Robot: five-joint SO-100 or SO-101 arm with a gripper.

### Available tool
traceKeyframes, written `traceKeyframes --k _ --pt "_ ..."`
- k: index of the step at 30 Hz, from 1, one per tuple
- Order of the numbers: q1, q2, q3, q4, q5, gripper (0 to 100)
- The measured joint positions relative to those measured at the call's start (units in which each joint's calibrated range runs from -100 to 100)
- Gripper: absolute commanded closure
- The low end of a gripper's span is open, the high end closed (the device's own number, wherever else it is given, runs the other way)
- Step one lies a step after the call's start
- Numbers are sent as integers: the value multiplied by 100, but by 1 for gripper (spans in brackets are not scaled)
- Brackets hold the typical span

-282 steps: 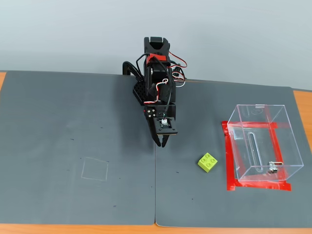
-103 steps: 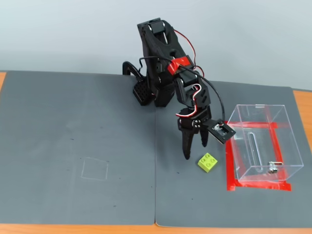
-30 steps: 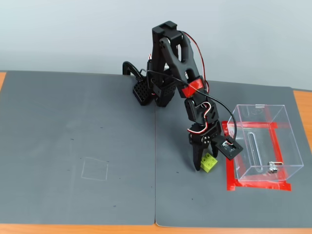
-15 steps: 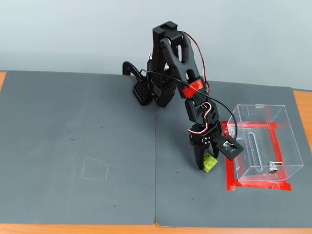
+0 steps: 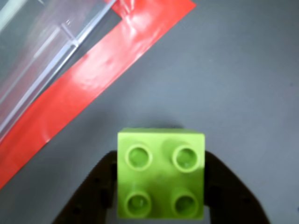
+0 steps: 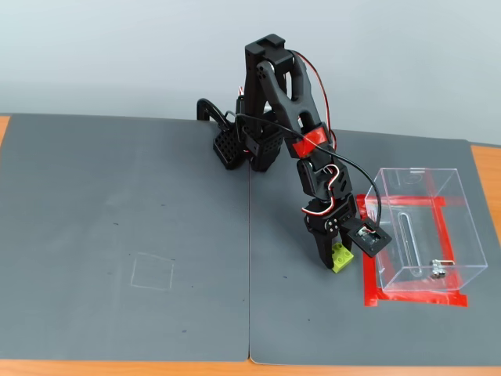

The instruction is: Pick the green lego block and place it into the transparent box

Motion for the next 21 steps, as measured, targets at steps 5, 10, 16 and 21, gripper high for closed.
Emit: traceKeyframes --k 5,10,16,21 --pt "0 -510 0 78 24 88" --pt "162 -1359 0 798 147 88" --pt "199 -2218 0 1284 176 88" --pt "184 -2727 0 1327 186 88"
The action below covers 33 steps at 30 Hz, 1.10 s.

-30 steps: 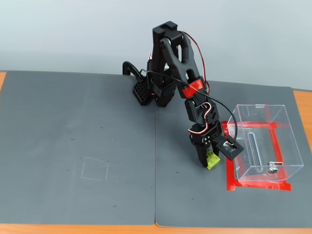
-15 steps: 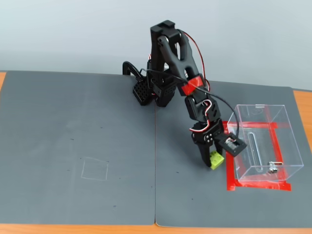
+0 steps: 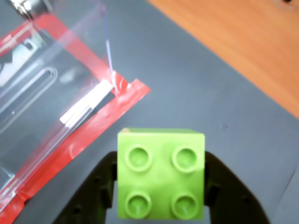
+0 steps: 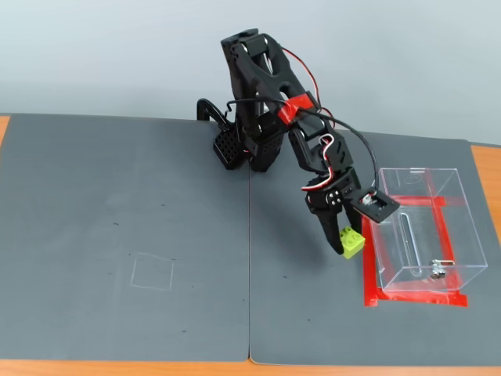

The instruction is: Pick the green lego block and place it into the transparent box

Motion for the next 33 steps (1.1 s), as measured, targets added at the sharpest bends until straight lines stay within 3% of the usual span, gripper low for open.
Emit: traceKeyframes --k 27,33 --pt "-15 -578 -1410 529 0 88" --pt "-545 -544 -1410 529 -15 88"
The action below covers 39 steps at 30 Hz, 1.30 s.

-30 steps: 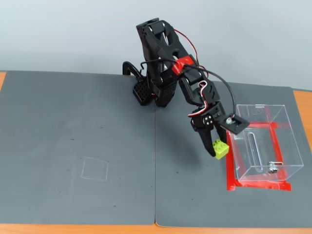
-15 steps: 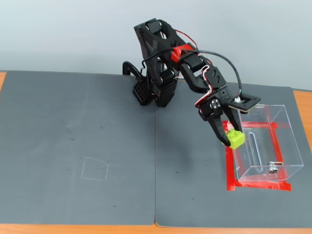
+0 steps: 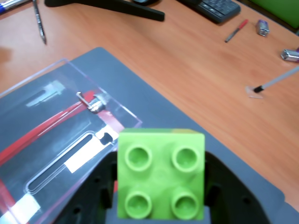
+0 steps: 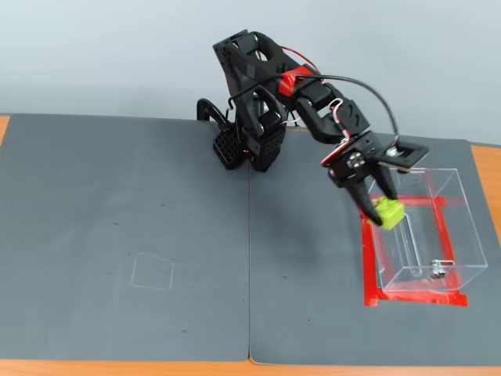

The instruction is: Pick the green lego block and place it into the transparent box

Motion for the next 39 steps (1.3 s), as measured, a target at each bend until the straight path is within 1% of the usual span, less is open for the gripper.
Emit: traceKeyframes --k 8,18,23,32,34,37,39 --pt "-855 807 -449 0 -5 88" --pt "-1363 1895 -1419 0 -5 88" --pt "-1459 2311 -1796 0 -5 88" --pt "-1511 2353 -1841 0 -5 87" --pt "-1518 2370 -1841 0 -5 85" --pt "-1511 2379 -1841 0 -5 77" --pt "-1511 2379 -1841 0 -5 73"
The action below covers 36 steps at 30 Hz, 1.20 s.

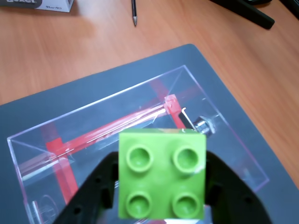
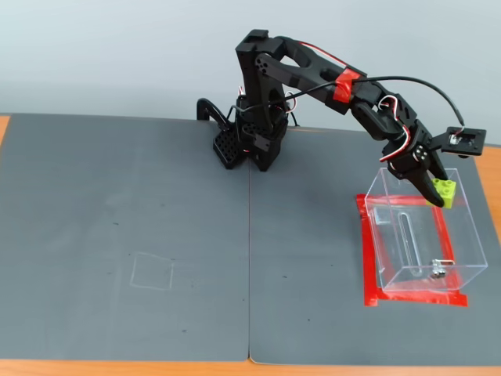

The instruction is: Pick the green lego block and place it into the transparent box

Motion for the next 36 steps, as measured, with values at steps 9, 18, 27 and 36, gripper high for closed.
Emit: traceKeyframes --k 9,18,27,36 --pt "7 0 0 0 0 71" --pt "81 0 0 0 0 71" --pt "678 -1385 844 35 0 71" --pt "1533 -3229 2227 35 0 89"
